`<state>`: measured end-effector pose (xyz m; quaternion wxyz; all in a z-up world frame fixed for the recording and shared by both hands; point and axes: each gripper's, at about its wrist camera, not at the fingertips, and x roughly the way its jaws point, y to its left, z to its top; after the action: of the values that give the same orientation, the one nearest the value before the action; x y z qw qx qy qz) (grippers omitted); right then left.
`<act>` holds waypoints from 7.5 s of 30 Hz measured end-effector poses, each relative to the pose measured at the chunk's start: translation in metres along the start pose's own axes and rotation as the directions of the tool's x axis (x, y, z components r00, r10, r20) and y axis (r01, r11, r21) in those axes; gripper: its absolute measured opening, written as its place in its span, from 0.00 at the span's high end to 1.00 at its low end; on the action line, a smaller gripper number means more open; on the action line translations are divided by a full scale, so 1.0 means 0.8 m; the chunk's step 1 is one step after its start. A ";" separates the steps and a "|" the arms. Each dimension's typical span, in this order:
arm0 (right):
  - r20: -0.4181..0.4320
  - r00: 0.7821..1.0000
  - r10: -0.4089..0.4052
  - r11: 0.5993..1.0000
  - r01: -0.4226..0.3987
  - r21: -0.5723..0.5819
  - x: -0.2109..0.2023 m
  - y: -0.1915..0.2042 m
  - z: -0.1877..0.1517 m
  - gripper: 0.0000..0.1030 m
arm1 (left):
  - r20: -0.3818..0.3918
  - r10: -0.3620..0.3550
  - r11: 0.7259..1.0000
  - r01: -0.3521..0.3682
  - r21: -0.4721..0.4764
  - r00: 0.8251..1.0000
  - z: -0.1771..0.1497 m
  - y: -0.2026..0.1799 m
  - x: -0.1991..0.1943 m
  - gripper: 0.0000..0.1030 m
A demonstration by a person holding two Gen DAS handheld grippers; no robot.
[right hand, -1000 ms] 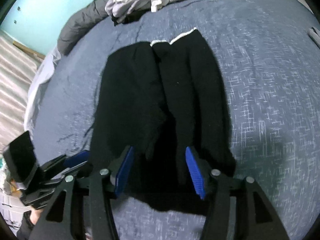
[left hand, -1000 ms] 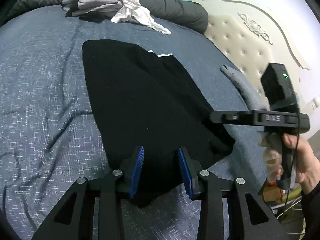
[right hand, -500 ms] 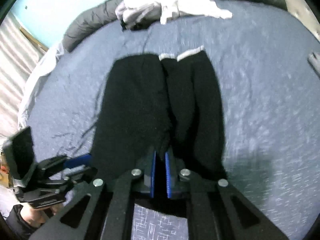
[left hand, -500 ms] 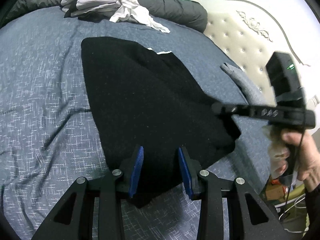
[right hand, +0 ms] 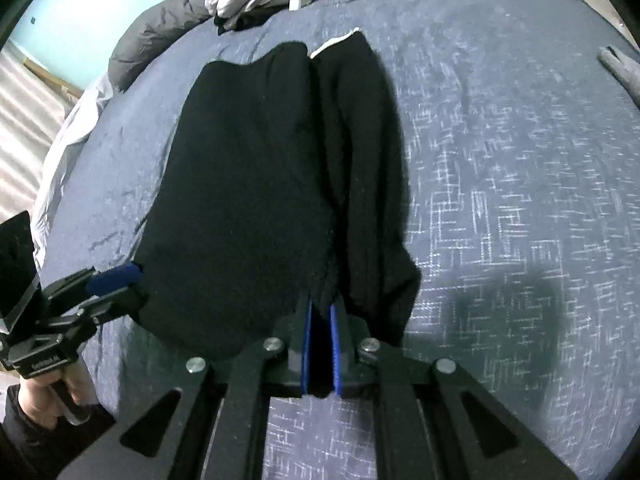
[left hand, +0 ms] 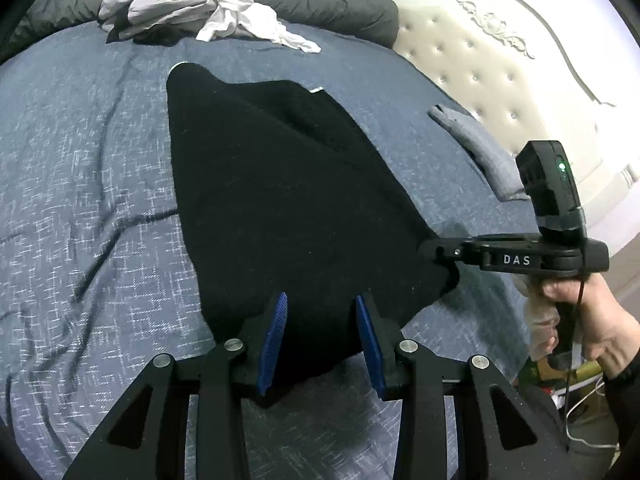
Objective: Fold clothes
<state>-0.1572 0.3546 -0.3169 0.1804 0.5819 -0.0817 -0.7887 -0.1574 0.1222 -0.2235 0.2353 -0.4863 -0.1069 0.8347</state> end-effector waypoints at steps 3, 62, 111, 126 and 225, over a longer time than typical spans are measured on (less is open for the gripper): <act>-0.001 1.000 0.018 1.000 -0.018 -0.011 -0.004 0.000 0.001 0.93 | 0.013 0.001 1.000 -0.001 -0.009 1.000 0.003 0.003 -0.007 0.63; 0.141 0.988 -0.059 0.973 0.089 -0.215 0.066 0.023 0.179 0.72 | 0.051 0.153 0.984 -0.148 -0.102 0.987 0.002 0.069 0.016 0.00; 0.073 0.992 -0.106 0.985 0.114 -0.129 0.045 0.027 0.119 0.97 | 0.044 0.187 0.981 -0.184 -0.059 0.981 0.005 0.061 0.019 0.00; 0.000 0.995 -0.095 0.976 0.093 -0.198 0.026 0.049 0.035 0.97 | 0.038 0.189 0.981 -0.186 -0.057 0.981 0.000 0.057 0.015 0.00; -0.062 0.992 0.113 0.993 -0.111 0.042 -0.002 -0.048 -0.007 0.34 | 0.037 -0.030 0.960 0.039 -0.278 0.999 -0.012 0.050 0.027 0.24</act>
<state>-0.1592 0.3908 -0.3303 0.2156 0.6047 -0.1236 -0.7567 -0.1700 0.0978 -0.2613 0.1773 -0.4988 -0.2358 0.8150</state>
